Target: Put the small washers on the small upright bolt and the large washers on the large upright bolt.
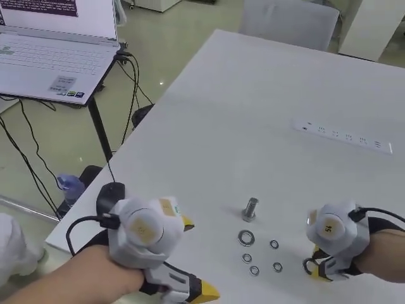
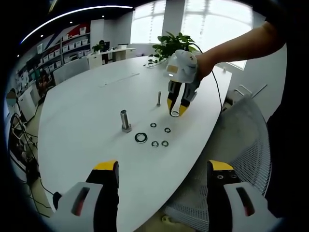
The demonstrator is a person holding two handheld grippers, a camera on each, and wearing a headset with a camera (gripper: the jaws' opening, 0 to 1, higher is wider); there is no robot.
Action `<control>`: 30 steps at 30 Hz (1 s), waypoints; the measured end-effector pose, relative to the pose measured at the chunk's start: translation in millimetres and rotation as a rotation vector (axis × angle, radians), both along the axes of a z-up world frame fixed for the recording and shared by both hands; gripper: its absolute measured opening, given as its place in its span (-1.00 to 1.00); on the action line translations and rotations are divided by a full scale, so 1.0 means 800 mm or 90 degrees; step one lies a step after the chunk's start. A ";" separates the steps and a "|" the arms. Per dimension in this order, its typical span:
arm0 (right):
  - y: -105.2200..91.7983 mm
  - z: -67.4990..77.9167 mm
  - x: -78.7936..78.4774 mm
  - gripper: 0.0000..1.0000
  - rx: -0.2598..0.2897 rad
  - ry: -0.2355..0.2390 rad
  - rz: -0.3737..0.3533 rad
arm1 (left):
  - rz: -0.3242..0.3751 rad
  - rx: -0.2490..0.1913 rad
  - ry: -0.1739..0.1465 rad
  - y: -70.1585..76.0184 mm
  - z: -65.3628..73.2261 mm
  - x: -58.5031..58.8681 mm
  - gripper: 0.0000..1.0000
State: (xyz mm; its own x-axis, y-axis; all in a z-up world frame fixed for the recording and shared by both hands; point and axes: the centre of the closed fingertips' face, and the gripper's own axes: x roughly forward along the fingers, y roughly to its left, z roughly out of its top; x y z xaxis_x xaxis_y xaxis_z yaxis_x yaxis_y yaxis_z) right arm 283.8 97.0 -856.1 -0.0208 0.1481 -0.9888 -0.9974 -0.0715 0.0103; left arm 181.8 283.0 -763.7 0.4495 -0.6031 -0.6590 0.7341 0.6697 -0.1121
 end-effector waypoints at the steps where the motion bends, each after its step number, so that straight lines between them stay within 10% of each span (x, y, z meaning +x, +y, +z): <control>1: 0.001 0.006 0.001 -0.59 0.000 0.002 0.001 | 0.001 -0.003 0.000 0.000 0.000 -0.001 0.48; 16: 0.042 0.073 0.026 -0.59 0.029 0.001 0.006 | 0.011 -0.009 -0.004 0.004 0.002 0.001 0.47; 30: 0.095 0.097 0.060 -0.58 0.053 -0.008 0.010 | 0.013 -0.015 -0.008 0.006 0.001 0.013 0.55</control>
